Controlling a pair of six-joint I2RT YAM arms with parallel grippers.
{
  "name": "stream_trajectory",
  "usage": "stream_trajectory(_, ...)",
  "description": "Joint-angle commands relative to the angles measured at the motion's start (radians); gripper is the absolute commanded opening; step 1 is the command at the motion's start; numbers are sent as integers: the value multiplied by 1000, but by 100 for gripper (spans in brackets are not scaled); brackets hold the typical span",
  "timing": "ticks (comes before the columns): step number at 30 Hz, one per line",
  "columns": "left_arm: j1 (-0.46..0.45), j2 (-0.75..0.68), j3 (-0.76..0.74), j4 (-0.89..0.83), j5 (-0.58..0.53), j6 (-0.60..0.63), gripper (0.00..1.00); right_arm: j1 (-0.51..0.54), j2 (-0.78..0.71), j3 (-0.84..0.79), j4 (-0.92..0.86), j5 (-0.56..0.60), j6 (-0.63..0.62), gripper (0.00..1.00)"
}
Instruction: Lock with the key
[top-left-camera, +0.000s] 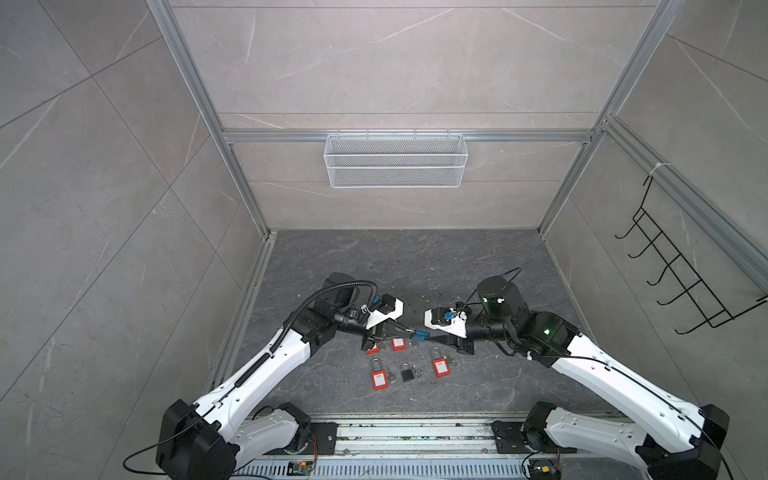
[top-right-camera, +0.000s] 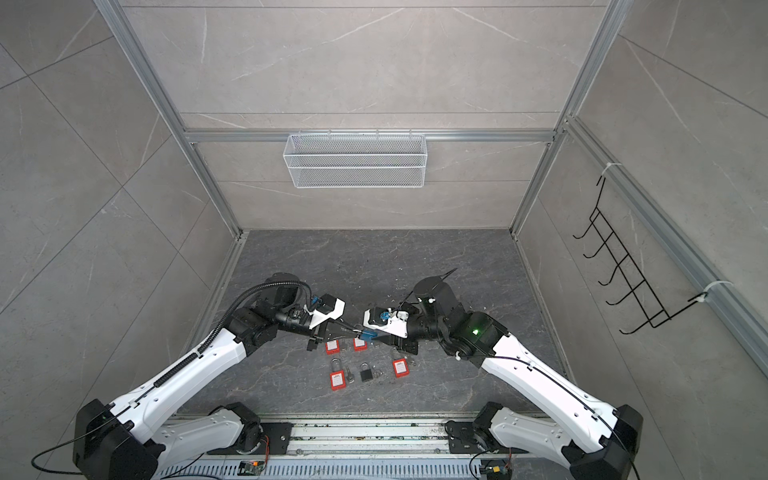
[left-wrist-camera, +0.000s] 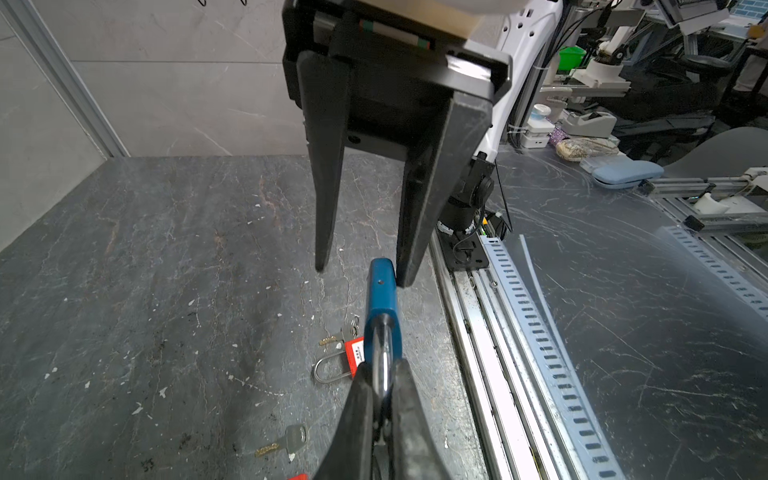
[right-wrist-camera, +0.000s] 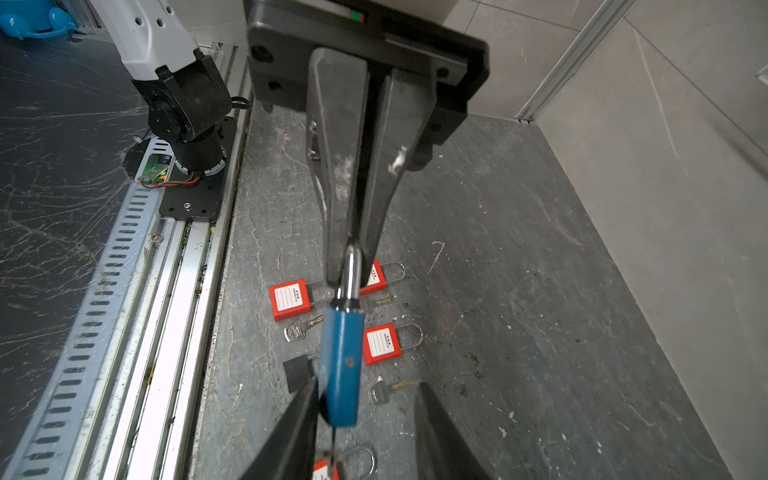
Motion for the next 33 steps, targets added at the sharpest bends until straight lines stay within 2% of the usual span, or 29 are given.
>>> stream_trajectory(1, 1, -11, 38, -33, 33, 48, 0, -20, -3, 13, -91, -33, 26, 38)
stream_trajectory(12, -5, -31, 27, -31, 5, 54, 0, -24, 69, 44, -156, -80, 17, 28)
stream_trajectory(23, -9, -24, 49, -96, -22, 112, 0, -25, 89, 58, -189, -74, 1, 0)
stream_trajectory(29, -10, -6, 81, -128, -40, 147, 0, -27, 91, 42, -204, -70, -5, 0)
stream_trajectory(33, -11, 27, 135, -182, -48, 204, 0, -48, 62, -29, -182, -53, 0, 0)
